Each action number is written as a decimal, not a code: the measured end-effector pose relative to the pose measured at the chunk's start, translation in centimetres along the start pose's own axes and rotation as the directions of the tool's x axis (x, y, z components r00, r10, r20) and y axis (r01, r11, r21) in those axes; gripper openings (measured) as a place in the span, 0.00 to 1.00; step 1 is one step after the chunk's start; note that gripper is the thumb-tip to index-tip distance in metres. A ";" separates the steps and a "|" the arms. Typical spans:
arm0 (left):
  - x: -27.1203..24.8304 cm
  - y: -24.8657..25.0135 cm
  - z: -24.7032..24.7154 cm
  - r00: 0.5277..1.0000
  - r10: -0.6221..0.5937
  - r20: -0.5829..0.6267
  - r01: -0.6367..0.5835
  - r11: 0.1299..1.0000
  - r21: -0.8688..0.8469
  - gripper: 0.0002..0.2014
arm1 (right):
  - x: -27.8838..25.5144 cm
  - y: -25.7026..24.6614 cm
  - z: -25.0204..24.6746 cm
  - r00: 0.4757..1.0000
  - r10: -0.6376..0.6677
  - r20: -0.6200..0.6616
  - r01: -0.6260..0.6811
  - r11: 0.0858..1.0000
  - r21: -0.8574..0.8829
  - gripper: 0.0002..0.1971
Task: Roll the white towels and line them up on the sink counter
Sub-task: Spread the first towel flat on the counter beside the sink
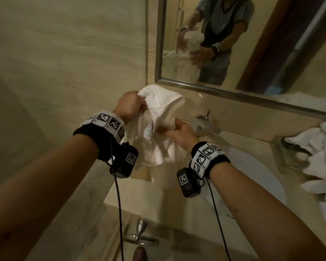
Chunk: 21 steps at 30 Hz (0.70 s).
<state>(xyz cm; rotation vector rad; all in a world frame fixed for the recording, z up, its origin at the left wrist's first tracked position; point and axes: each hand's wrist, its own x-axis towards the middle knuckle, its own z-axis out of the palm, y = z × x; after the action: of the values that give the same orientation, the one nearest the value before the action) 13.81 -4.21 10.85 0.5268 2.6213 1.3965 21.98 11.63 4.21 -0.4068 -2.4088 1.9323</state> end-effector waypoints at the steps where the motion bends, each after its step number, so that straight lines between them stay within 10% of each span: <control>1: -1.7 0.3 -0.2 1.000 -0.011 -0.001 0.011 1.000 0.013 0.06 | -1.1 0.0 0.5 1.000 -0.012 -0.010 0.012 0.998 0.059 0.15; 12: -12.8 1.3 -0.6 0.993 -0.100 0.069 0.109 0.985 -0.137 0.03 | -7.7 -2.3 4.7 0.981 -0.139 -0.133 0.129 0.988 -0.080 0.12; 15: -14.4 2.1 -2.2 0.983 -0.070 0.167 0.105 0.972 -0.212 0.18 | -8.9 -3.5 6.1 0.978 -0.139 -0.155 0.136 0.990 -0.025 0.16; 21: -16.4 2.4 -3.0 0.950 0.012 0.312 -0.021 0.999 0.025 0.18 | -10.4 -6.4 7.2 0.972 -0.205 -0.111 0.209 0.978 0.022 0.23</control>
<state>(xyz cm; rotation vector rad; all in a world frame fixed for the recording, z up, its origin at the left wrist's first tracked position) 28.90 -11.26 13.67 0.7110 2.3897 1.1701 29.54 1.24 10.15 -0.2404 -2.2483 1.8111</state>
